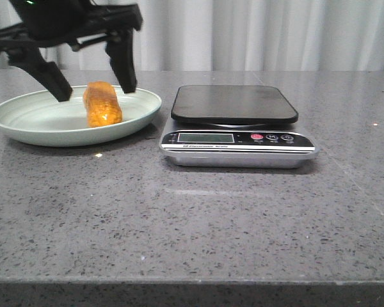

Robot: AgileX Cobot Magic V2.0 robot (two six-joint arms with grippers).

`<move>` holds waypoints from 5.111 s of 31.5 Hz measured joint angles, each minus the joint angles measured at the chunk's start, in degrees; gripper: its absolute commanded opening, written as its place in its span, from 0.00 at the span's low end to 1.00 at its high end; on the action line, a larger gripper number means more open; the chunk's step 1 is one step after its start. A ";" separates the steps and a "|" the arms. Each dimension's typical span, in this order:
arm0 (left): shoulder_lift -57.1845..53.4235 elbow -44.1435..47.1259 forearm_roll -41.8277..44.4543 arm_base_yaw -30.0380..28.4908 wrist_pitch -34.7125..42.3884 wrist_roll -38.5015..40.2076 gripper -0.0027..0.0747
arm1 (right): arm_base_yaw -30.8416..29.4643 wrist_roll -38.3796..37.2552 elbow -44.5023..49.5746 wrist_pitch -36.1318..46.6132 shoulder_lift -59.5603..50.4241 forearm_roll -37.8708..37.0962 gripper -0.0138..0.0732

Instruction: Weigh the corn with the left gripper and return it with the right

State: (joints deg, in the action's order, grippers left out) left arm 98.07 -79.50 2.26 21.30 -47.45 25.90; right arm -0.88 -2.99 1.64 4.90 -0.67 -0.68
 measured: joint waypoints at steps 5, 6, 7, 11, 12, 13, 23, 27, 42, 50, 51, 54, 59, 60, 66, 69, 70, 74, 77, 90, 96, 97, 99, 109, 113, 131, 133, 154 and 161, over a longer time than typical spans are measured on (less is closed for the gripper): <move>4.00 -2.69 1.73 0.49 -3.74 1.95 0.53 | 0.00 0.00 0.00 0.00 0.00 0.00 0.32; 4.55 -2.95 1.91 0.57 -4.24 2.08 0.46 | 0.00 0.00 0.00 0.00 0.00 0.00 0.32; 4.89 -3.11 2.02 0.57 -4.39 2.08 0.41 | 0.00 0.00 0.00 0.00 0.00 0.00 0.32; 5.01 -3.62 2.17 0.57 -4.77 2.20 0.20 | 0.00 0.00 0.00 0.00 0.00 0.00 0.32; 5.01 -3.73 2.17 0.57 -4.74 2.20 0.19 | 0.00 0.00 0.00 0.00 0.00 0.00 0.32; 5.01 -3.76 2.17 0.57 -4.94 2.32 0.20 | 0.00 0.00 0.00 0.00 0.00 0.00 0.32; 5.46 -11.02 2.26 3.65 -5.70 0.27 0.20 | 0.00 0.00 0.00 0.00 0.00 0.00 0.32; 5.57 -15.16 2.16 7.74 -4.67 -0.34 0.20 | 0.00 0.00 0.00 0.00 0.00 0.00 0.32; 15.87 -27.44 2.62 16.76 -7.83 -0.53 0.30 | 0.00 0.00 0.00 0.00 0.00 0.00 0.32; 17.10 -27.88 2.76 16.76 -10.01 -0.53 0.64 | 0.00 0.00 0.00 0.00 0.00 0.00 0.32; 17.10 -27.88 2.76 16.76 -10.44 -0.53 0.67 | 0.00 0.00 0.00 0.00 0.00 0.00 0.32; 17.10 -27.88 2.54 16.76 -11.23 -0.53 0.67 | 0.00 0.00 0.00 0.00 0.00 0.00 0.32; 17.10 -28.80 2.29 16.76 -12.49 -0.53 0.67 | 0.00 0.00 0.00 0.00 0.00 0.00 0.32; 17.10 -29.20 2.19 16.76 -12.78 -0.53 0.67 | 0.00 0.00 0.00 0.00 0.00 0.00 0.32; 14.71 -31.95 3.95 16.76 -13.48 -0.78 0.67 | 0.00 0.00 0.00 0.00 0.00 0.00 0.32; 11.92 -32.33 4.30 16.76 -13.48 -3.70 0.65 | 0.00 0.00 0.00 0.00 0.00 0.00 0.32; 11.05 -32.44 4.30 16.66 -13.72 -4.68 0.63 | 0.00 0.00 0.00 0.00 0.00 0.00 0.32; 7.63 -32.27 4.30 15.44 -14.60 -7.28 0.54 | 0.00 0.00 0.00 0.00 0.00 0.00 0.32; 4.45 -30.22 4.42 13.66 -14.85 -8.88 0.49 | 0.00 0.00 0.00 0.00 0.00 0.00 0.32; -20.77 -1.04 4.54 6.43 -2.95 -10.21 0.42 | 0.00 0.00 0.00 -0.09 0.00 0.00 0.32; -37.12 12.59 4.62 5.12 4.35 -10.81 0.32 | 0.00 0.00 0.00 -0.09 0.00 0.00 0.32; -39.81 14.51 4.62 5.12 5.30 -10.92 0.28 | 0.00 0.00 0.00 -0.09 0.00 0.00 0.32; -45.24 18.09 4.62 5.12 7.95 -10.95 0.22 | 0.00 0.00 0.00 -0.09 0.00 0.00 0.32; -69.31 33.24 4.98 5.12 11.71 -11.04 0.21 | 0.00 0.00 0.00 -0.09 0.00 0.00 0.32; -76.45 37.70 7.69 5.12 12.45 -11.04 0.21 | 0.00 0.00 0.00 -0.09 0.00 0.00 0.32; -92.07 52.72 10.91 5.12 18.46 -11.04 0.21 | 0.00 0.00 0.00 -0.09 0.00 0.00 0.32; -92.07 52.81 10.91 5.12 18.60 -11.04 0.21 | 0.00 0.00 0.00 -0.09 0.00 0.00 0.32; -92.17 53.78 10.95 5.12 21.91 -11.04 0.21 | 0.00 0.00 -15.23 -9.23 5.09 0.00 0.32; -92.17 54.03 10.95 5.12 21.91 -11.04 0.21 | 0.00 0.00 -25.57 -17.30 16.92 1.66 0.32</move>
State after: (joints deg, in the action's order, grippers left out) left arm 5.90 -25.48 13.21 26.43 -25.54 14.86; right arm -0.88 -2.99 -23.93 -12.40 16.25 0.98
